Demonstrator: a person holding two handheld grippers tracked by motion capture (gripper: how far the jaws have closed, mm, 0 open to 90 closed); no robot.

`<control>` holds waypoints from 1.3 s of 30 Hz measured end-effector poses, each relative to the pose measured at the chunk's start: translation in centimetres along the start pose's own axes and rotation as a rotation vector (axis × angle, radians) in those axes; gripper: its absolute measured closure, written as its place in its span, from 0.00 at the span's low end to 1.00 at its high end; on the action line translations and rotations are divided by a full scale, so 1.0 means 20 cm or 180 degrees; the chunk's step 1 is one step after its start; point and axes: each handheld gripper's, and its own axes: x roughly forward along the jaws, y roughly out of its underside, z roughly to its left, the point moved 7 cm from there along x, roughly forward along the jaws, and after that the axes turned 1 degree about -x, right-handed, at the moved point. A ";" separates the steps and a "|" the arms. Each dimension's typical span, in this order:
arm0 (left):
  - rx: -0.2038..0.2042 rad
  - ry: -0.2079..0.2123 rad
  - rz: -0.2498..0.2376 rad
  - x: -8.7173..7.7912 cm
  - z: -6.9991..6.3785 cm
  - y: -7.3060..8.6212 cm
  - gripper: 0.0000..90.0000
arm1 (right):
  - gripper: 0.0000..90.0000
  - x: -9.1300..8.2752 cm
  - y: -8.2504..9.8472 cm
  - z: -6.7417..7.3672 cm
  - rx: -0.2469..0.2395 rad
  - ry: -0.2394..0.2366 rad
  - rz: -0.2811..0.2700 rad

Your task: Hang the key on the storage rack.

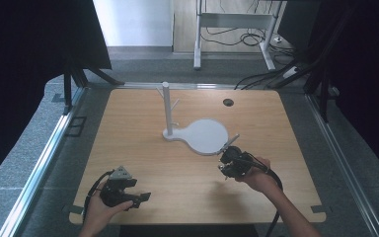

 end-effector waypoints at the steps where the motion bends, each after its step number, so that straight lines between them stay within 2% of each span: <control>1: -0.0002 0.0000 0.0000 0.00 0.00 0.00 0.26 | 0.94 0.00 -0.01 0.00 0.0008 0.0003 -0.0012; 20: -0.0003 0.0003 0.0005 0.00 0.00 0.00 0.26 | 0.94 -0.02 -0.15 -0.06 0.0006 0.0062 -0.0085; 39: 0.0007 0.0007 0.0007 0.00 0.00 0.00 0.26 | 0.94 0.00 -0.25 -0.07 -0.0021 -0.0011 -0.0086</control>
